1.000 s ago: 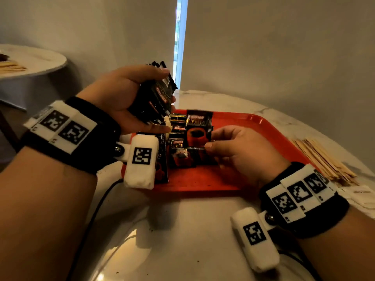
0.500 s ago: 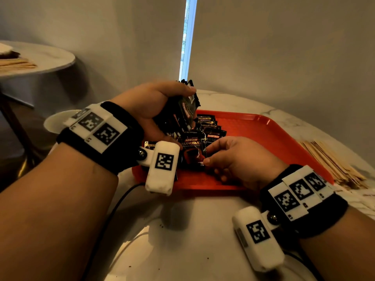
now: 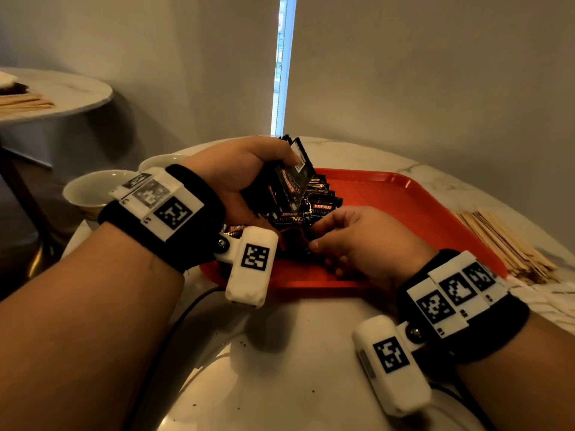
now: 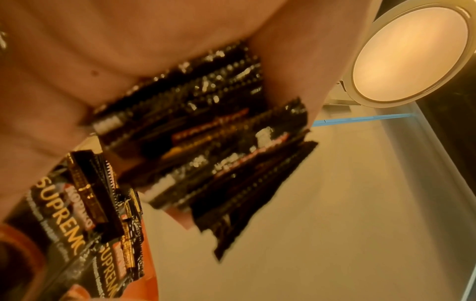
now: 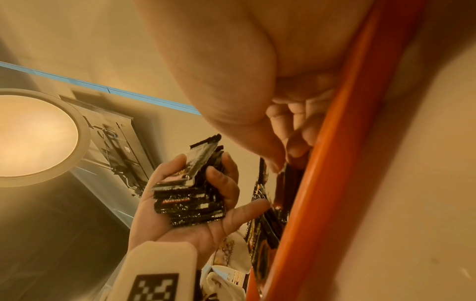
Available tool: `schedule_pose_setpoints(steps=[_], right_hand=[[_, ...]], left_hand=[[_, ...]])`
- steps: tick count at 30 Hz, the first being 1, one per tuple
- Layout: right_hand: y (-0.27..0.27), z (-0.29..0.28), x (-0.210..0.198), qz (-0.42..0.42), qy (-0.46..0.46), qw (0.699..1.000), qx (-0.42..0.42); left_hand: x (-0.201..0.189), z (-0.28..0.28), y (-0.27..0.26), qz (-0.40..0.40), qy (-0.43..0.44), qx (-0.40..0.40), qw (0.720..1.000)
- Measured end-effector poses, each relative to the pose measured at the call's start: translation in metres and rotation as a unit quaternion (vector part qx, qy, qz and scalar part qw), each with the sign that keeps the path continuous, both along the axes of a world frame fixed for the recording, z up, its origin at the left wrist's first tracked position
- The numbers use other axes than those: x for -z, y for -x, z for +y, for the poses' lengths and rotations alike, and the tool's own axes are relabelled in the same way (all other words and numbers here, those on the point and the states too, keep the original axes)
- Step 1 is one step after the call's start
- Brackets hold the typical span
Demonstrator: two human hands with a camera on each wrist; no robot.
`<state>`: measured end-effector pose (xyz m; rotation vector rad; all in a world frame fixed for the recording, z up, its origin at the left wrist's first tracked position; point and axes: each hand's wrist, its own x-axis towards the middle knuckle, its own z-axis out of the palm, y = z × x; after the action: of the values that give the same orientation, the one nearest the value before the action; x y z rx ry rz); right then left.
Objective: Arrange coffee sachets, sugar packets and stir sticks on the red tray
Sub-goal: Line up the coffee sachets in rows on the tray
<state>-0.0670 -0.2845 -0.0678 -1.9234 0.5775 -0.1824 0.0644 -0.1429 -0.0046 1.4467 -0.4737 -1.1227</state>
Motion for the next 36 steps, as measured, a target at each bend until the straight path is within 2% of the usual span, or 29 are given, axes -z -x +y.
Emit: schedule_pose_setpoints(steps=[11,16,19,23,29,36], right_hand=[[0.004,-0.005,-0.001,-0.027,-0.009,0.999,0.030],[0.007,-0.007,-0.012,-0.150,-0.023,0.988,0.039],[0.009,-0.008,-0.016,-0.257,-0.021,0.966,0.035],[0.013,-0.010,-0.018,-0.341,0.048,0.938,0.048],[0.008,-0.017,-0.015,-0.357,0.134,0.923,0.048],[0.007,-0.021,-0.014,-0.366,0.139,0.917,0.076]], left_hand=[[0.004,-0.003,0.000,-0.033,0.026,-0.043,0.998],[0.006,-0.007,0.004,-0.020,0.074,-0.056,0.995],[0.007,-0.009,0.008,0.007,0.096,-0.034,0.995],[0.008,-0.011,0.009,0.037,0.108,-0.006,0.993],[0.009,-0.011,0.011,0.053,0.107,0.030,0.992],[0.010,-0.011,0.015,0.021,0.095,0.055,0.994]])
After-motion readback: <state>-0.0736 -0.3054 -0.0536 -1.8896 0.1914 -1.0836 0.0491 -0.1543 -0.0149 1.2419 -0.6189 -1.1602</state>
